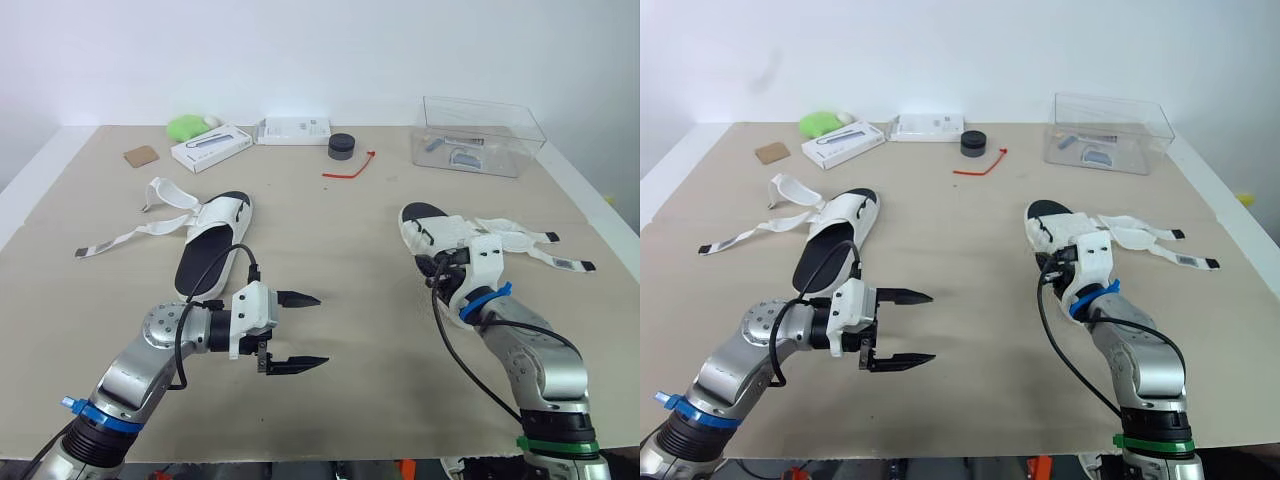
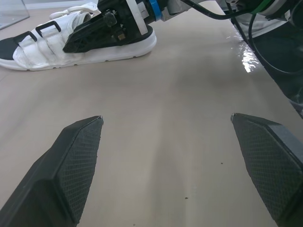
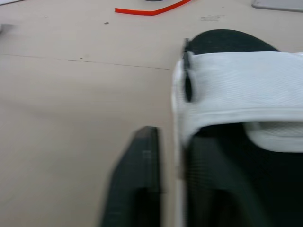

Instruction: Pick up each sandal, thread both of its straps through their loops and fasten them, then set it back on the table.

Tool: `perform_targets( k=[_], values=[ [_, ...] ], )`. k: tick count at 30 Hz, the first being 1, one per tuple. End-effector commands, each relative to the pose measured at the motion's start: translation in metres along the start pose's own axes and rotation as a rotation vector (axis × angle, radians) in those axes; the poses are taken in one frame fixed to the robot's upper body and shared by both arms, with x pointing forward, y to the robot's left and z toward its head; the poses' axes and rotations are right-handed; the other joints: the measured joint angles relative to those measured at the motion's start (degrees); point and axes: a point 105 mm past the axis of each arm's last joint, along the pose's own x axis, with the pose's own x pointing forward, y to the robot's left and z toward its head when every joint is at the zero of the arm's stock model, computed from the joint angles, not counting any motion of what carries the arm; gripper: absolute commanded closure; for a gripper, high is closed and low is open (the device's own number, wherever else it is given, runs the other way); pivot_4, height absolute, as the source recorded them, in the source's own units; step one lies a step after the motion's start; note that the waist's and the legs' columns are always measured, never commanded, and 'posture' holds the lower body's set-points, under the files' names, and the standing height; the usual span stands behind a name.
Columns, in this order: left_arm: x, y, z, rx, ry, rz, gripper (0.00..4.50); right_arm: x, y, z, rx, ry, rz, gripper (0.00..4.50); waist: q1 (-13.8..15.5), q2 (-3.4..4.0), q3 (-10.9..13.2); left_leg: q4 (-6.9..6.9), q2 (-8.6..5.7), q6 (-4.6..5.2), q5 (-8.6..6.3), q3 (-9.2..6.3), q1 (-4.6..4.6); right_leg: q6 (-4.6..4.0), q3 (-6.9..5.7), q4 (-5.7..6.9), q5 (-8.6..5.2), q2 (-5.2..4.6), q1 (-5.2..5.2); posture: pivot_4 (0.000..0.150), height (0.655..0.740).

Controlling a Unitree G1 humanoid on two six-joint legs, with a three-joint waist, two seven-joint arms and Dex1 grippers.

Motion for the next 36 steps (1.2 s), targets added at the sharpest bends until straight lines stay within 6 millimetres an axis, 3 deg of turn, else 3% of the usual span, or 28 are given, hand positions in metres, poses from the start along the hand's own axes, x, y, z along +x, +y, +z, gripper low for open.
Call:
perform_targets(
  k=[1, 4, 8, 12, 17, 21, 28, 36],
  values=[
    [0.000, -0.002, 0.009, 0.047, -0.022, 0.004, 0.00, 0.002, -0.001, 0.014, -0.027, -0.053, 0.005, 4.48, -0.01, 0.00, 0.00, 0.00, 0.01, 0.00, 0.00, 0.00, 0.00, 0.00, 0.00, 0.00, 0.00, 0.01, 0.00, 0.150, 0.7400],
    [-0.001, -0.001, 0.007, 0.044, -0.021, 0.012, 0.00, 0.002, 0.002, 0.014, -0.047, -0.050, 0.032, 4.48, 0.01, 0.00, 0.00, 0.00, 0.01, 0.00, 0.00, -0.01, 0.01, 0.00, -0.01, 0.01, 0.00, 0.01, 0.01, 0.150, 0.7400],
    [-0.005, 0.002, 0.006, 0.039, -0.027, 0.026, 0.00, -0.005, 0.031, 0.017, -0.125, -0.036, 0.242, 4.48, -0.01, 0.00, 0.00, 0.00, 0.01, 0.00, 0.00, 0.01, 0.01, 0.00, 0.01, 0.00, 0.00, 0.02, 0.00, 0.150, 0.7400],
    [-0.017, 0.013, 0.004, 0.058, -0.007, 0.039, 0.00, -0.033, 0.082, 0.015, -0.270, 0.006, 0.650, 4.48, -0.03, 0.03, 0.02, -0.03, 0.05, 0.08, -0.05, -0.01, 0.00, -0.03, 0.00, 0.00, -0.02, 0.08, -0.06, 0.150, 0.7400],
    [-0.024, 0.018, 0.003, 0.075, 0.007, 0.024, 0.00, -0.068, 0.104, -0.004, -0.404, 0.102, 0.986, 4.48, 0.09, 0.03, 0.03, -0.01, 0.07, 0.16, -0.09, -0.07, -0.02, -0.09, -0.12, 0.00, -0.05, 0.15, -0.04, 0.150, 0.7400],
    [-0.026, 0.018, 0.004, 0.080, 0.016, 0.004, 0.00, -0.082, 0.101, -0.017, -0.524, 0.152, 1.166, 4.48, 0.08, -0.01, 0.05, 0.04, 0.04, 0.15, -0.09, -0.02, -0.03, -0.07, -0.10, -0.01, -0.05, 0.05, -0.03, 0.150, 0.7400],
    [-0.032, 0.019, 0.010, 0.083, 0.017, 0.000, 0.00, -0.080, 0.087, -0.019, -0.600, 0.169, 1.287, 4.48, 0.09, -0.03, 0.06, 0.05, 0.04, 0.15, -0.09, -0.03, 0.01, -0.06, -0.11, -0.01, -0.03, 0.05, 0.00, 0.150, 0.7400],
    [-0.038, 0.013, 0.012, 0.067, 0.033, -0.024, 0.00, -0.078, 0.087, -0.016, -0.632, 0.161, 1.373, 4.48, 0.08, -0.02, 0.06, 0.04, 0.06, 0.15, -0.10, -0.05, 0.00, -0.09, -0.13, -0.01, -0.06, 0.05, 0.00, 0.150, 0.7400]
  ],
)
